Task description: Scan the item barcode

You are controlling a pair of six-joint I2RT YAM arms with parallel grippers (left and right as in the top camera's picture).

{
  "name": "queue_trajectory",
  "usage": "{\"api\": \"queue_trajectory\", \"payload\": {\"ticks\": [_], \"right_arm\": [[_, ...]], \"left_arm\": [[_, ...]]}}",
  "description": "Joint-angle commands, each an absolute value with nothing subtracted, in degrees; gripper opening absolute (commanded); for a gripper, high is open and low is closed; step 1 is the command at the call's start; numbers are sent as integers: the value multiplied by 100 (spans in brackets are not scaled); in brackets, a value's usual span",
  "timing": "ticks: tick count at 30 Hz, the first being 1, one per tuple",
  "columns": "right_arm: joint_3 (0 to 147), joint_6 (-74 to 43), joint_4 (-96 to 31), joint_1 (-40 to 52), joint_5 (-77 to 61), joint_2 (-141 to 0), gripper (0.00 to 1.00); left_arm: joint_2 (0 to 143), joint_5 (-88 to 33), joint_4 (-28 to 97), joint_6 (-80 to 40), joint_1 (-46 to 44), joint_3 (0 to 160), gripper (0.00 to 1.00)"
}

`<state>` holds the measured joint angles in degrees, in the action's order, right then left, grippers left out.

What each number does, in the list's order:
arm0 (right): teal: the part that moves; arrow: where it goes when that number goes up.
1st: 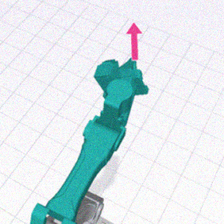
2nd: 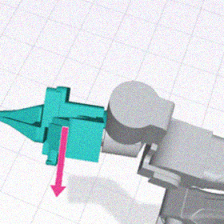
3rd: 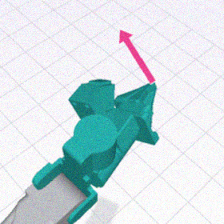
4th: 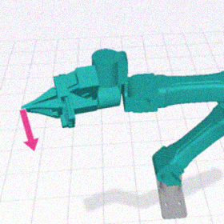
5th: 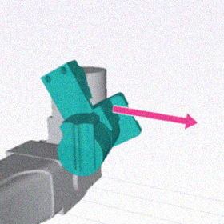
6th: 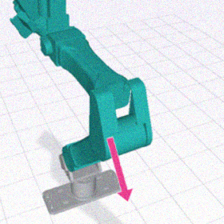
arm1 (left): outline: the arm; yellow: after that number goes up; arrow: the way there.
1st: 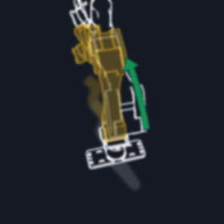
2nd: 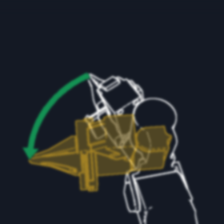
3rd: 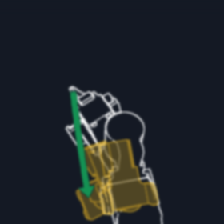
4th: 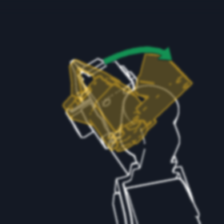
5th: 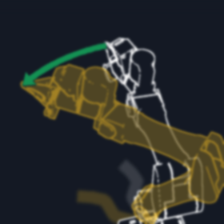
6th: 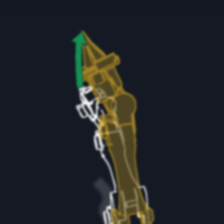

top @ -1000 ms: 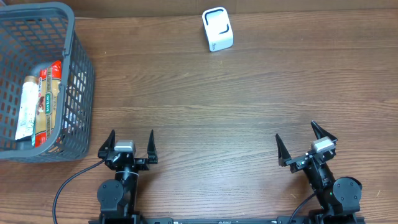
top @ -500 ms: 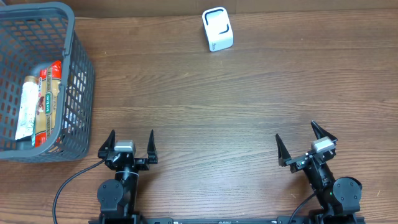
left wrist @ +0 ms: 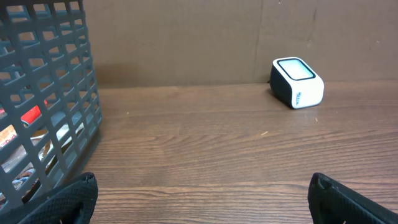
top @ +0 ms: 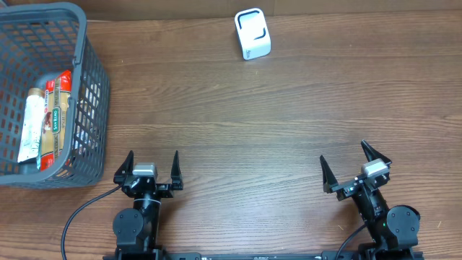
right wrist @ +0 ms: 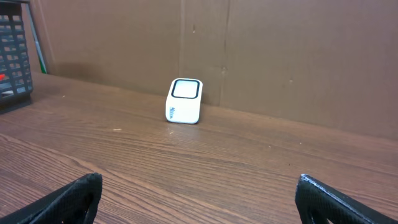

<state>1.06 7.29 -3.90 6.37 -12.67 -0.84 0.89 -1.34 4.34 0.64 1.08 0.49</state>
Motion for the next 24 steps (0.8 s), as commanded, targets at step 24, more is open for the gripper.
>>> {"api": "queue_trajectory", "payload": {"ticks": [24], "right_arm": [[47, 694, -353, 624, -1031, -16, 100]], "left_arm": [[4969, 152, 3531, -489, 405, 6469, 100]]}}
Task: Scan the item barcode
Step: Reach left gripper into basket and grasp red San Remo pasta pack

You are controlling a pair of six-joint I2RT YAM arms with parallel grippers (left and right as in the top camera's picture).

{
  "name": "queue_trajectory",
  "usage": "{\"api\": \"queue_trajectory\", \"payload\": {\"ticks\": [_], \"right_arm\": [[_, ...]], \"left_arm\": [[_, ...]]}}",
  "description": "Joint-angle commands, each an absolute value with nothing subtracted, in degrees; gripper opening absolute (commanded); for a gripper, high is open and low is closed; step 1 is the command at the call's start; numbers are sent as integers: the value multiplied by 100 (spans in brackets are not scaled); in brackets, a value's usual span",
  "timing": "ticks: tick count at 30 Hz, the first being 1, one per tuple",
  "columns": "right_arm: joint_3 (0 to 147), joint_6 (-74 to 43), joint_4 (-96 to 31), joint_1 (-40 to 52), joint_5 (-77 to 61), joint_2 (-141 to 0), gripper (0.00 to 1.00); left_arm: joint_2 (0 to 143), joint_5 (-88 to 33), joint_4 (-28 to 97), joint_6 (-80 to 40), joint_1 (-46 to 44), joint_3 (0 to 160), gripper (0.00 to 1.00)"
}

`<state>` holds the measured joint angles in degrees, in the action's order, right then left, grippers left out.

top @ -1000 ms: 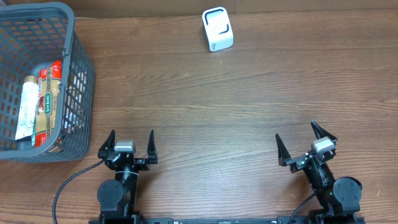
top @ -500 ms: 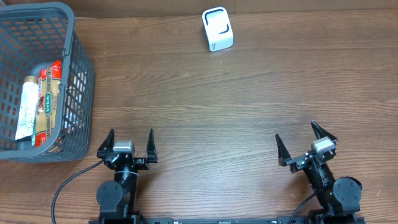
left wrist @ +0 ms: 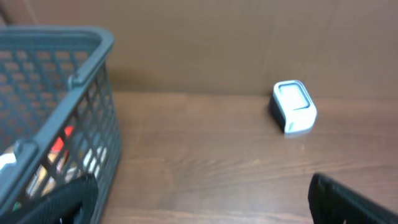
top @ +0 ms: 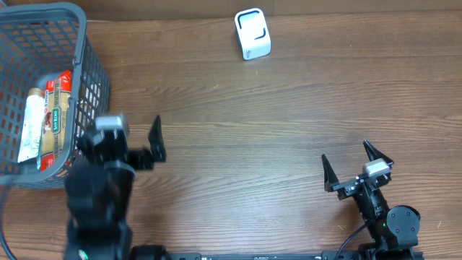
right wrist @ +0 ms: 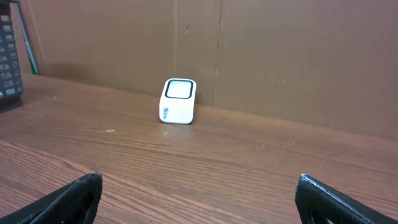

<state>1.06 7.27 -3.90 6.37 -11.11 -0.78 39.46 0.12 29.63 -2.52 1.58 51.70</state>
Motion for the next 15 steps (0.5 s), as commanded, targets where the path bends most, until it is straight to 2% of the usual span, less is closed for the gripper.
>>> {"api": "queue_trajectory", "payload": {"ticks": [1, 6, 15], "right_arm": [[47, 694, -353, 624, -1031, -16, 100], [47, 694, -355, 624, -1031, -16, 100], [47, 696, -355, 624, -1031, -16, 100]], "left_arm": [[5341, 180, 3868, -458, 550, 6945, 100], [7085, 158, 5380, -436, 1778, 9089, 100], [8224, -467, 4766, -578, 3011, 9395, 100]]}}
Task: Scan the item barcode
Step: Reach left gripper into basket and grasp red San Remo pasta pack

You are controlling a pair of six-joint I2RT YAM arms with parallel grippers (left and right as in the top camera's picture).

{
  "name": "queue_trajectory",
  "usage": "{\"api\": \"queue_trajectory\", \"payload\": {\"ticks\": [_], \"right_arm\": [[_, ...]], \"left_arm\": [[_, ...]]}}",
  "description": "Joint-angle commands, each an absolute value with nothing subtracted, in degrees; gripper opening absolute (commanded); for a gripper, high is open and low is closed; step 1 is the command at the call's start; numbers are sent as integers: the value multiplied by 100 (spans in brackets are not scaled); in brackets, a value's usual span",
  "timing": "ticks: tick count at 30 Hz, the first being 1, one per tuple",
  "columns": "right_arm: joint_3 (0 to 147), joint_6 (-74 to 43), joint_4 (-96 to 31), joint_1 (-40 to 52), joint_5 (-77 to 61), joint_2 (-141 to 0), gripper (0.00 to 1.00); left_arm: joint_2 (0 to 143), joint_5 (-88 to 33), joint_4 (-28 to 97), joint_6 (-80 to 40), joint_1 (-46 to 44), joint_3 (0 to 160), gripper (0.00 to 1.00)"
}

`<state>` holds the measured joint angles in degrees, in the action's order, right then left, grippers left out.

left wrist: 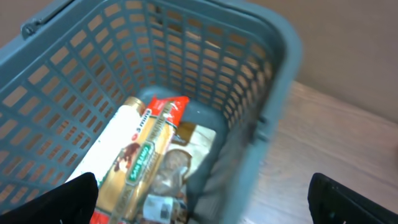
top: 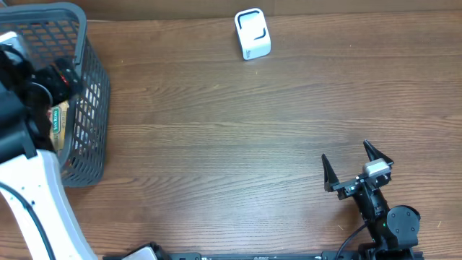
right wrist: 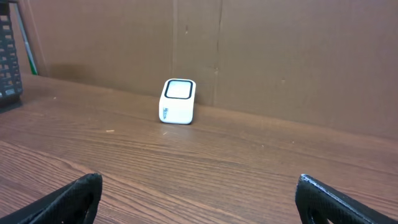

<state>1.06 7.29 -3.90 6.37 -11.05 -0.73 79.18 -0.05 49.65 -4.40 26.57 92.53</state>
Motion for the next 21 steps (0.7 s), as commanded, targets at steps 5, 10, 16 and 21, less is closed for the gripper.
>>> {"api": "queue_trajectory", "payload": {"ticks": [5, 10, 16, 21], "right_arm": [[47, 694, -355, 624, -1031, -16, 100], [47, 694, -355, 624, -1031, -16, 100], [47, 694, -355, 624, -1031, -16, 100], [47, 694, -355, 624, -1031, -16, 100]], "left_arm": [[8506, -753, 4287, -274, 3653, 9395, 100], [8962, -735, 4062, 25, 4099, 9395, 100], [9880, -1015, 4204, 593, 4219, 9395, 100], [10578, -891, 4418, 1085, 4209, 9395, 100]]}}
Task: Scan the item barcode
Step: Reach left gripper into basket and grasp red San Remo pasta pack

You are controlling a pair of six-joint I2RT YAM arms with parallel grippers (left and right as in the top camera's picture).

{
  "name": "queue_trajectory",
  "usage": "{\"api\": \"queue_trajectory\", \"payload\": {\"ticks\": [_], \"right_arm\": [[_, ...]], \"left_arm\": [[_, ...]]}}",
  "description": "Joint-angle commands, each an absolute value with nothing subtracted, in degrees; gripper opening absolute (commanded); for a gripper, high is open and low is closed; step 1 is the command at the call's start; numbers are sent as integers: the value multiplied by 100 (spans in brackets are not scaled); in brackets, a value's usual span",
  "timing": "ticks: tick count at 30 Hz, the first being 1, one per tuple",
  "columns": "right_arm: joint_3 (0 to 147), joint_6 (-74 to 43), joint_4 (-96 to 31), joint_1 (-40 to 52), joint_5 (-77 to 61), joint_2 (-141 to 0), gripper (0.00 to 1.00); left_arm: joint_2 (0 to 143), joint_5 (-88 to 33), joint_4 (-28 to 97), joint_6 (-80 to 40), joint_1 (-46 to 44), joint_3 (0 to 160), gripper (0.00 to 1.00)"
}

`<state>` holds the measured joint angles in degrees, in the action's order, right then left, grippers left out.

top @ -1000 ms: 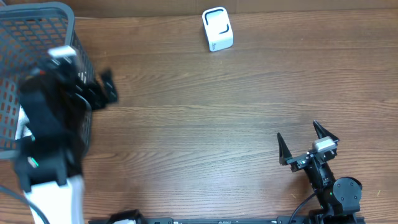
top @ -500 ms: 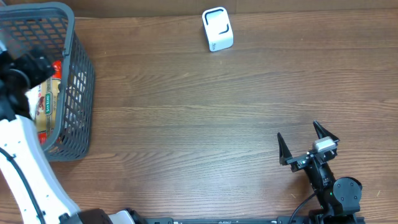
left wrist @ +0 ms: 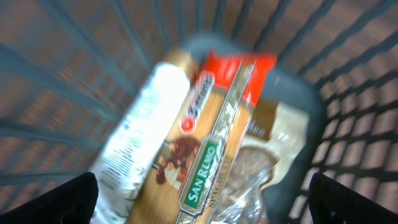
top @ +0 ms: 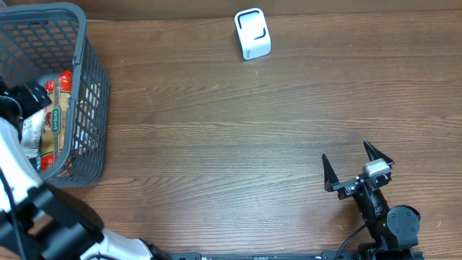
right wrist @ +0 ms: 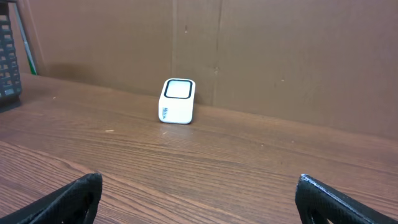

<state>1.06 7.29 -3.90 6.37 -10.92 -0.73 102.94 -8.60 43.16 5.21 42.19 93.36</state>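
Note:
A grey basket (top: 94, 87) at the table's left holds the items. In the left wrist view a San Remo spaghetti pack (left wrist: 214, 162) lies beside a white tube (left wrist: 140, 134), over a red pack (left wrist: 239, 62) and a clear bag (left wrist: 258, 177). My left gripper (left wrist: 202, 208) hangs open inside the basket just above them, its fingertips (left wrist: 71, 199) at both lower corners, nothing between them. The white scanner (top: 253, 34) stands at the far middle of the table. My right gripper (top: 346, 162) rests open at the near right, facing the scanner (right wrist: 177, 101).
The basket's lattice walls (left wrist: 348, 74) close in around my left gripper. The left arm's white link (top: 29, 188) reaches up from the near left edge. A brown cardboard wall (right wrist: 280, 56) stands behind the scanner.
My left gripper has gone from above the basket's rim to low inside it, close over the spaghetti pack and tube. It stays open. The right arm has not moved.
Both grippers rested open at the near edge, facing the scanner. Then the left arm stood raised and turned toward the basket, then over its rim looking down at the items. Now it is inside, just above them.

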Motion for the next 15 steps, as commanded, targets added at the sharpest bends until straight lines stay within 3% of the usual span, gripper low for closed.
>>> {"api": "queue_trajectory", "payload": {"ticks": [1, 15], "right_arm": [[47, 696, -355, 624, -1028, -16, 100], [47, 694, -355, 624, -1031, -16, 100]], "left_arm": [[10711, -775, 4475, 1192, 4209, 9395, 100], [12025, -534, 4589, 1682, 4038, 9395, 90]]}}
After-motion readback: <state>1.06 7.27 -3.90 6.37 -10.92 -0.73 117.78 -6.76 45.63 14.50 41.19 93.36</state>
